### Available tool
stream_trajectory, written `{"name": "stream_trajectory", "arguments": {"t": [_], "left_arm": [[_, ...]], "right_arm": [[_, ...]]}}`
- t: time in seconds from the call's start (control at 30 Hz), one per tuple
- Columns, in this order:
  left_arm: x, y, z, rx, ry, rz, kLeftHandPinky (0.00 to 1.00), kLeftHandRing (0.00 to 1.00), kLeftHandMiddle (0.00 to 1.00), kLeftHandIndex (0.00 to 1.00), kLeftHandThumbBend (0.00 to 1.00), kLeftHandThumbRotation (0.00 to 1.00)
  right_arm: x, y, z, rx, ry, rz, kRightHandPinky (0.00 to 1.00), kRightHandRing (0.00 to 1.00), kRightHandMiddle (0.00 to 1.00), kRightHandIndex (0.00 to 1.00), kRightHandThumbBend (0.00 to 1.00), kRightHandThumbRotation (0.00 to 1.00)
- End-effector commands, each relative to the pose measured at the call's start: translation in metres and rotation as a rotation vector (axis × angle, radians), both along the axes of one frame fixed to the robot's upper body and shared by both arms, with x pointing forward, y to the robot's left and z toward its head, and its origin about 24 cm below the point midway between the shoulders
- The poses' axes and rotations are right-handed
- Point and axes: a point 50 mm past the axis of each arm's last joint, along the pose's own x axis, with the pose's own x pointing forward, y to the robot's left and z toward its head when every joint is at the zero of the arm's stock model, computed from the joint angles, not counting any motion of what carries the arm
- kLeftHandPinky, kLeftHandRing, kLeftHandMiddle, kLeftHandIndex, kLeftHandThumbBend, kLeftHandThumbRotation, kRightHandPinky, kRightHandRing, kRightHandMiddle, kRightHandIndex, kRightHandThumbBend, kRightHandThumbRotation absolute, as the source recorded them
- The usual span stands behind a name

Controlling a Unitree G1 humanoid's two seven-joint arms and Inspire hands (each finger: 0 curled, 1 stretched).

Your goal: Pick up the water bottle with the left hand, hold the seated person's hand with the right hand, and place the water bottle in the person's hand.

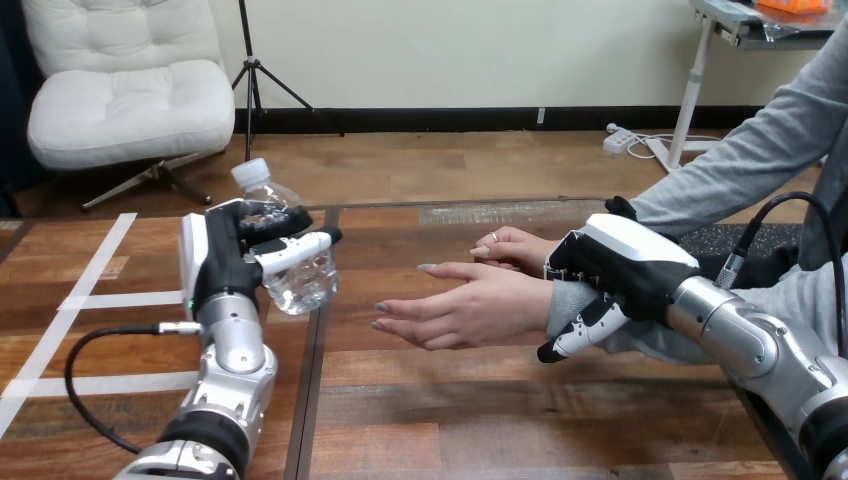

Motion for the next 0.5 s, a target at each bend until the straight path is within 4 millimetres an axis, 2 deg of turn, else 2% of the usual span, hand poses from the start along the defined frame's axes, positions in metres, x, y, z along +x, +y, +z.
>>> {"name": "stream_trajectory", "arguments": {"t": [0.0, 0.47], "left_arm": [[0.029, -0.023, 0.051, 0.010, -0.163, -0.080, 0.22, 0.28, 0.34, 0.50, 0.80, 0.00], [0.029, -0.036, 0.050, 0.006, -0.159, -0.129, 0.20, 0.26, 0.32, 0.49, 0.81, 0.00]], "right_arm": [[0.020, 0.012, 0.034, 0.041, -0.118, 0.009, 0.18, 0.21, 0.26, 0.26, 0.77, 0.00], [0.020, 0.013, 0.033, 0.047, -0.112, 0.005, 0.18, 0.21, 0.25, 0.26, 0.76, 0.00]]}}
